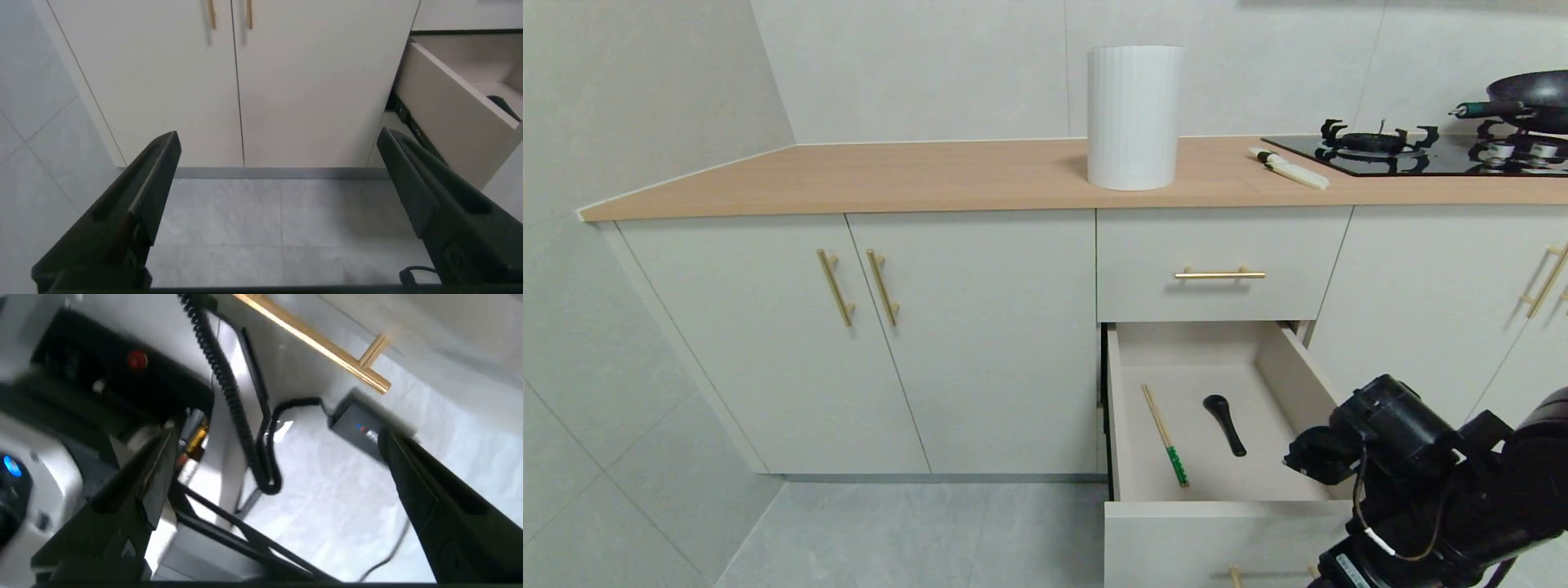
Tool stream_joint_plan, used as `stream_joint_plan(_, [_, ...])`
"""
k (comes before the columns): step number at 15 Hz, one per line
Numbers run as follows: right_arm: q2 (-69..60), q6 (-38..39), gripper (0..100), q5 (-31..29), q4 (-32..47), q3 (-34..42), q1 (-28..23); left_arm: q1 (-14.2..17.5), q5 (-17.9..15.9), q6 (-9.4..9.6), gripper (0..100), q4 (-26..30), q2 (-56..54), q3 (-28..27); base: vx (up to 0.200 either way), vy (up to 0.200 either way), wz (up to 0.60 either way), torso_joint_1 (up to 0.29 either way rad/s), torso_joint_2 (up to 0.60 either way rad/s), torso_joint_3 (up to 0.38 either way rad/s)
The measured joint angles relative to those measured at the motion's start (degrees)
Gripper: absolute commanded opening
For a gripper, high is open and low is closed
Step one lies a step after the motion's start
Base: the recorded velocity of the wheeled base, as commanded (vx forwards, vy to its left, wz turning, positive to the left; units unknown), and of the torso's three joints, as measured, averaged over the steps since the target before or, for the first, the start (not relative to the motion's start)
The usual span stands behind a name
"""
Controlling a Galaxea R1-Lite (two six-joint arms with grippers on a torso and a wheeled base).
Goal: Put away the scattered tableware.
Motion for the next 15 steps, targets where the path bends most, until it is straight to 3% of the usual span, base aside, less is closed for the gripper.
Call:
stream_joint_plan(5, [5.6, 8.0, 100, -5.0, -3.1, -3.9, -0.3, 0.0, 0.0, 0.0, 100, 0.0, 0.0, 0.0, 0.0, 0.0, 0.0, 0.0, 0.0, 0.0])
stream_joint_plan(15, [12.6, 15.2, 100, -15.8, -20.8, -3.8, -1.6, 0.0, 0.0, 0.0, 100, 0.0, 0.0, 0.0, 0.0, 0.0, 0.0, 0.0, 0.0, 0.0])
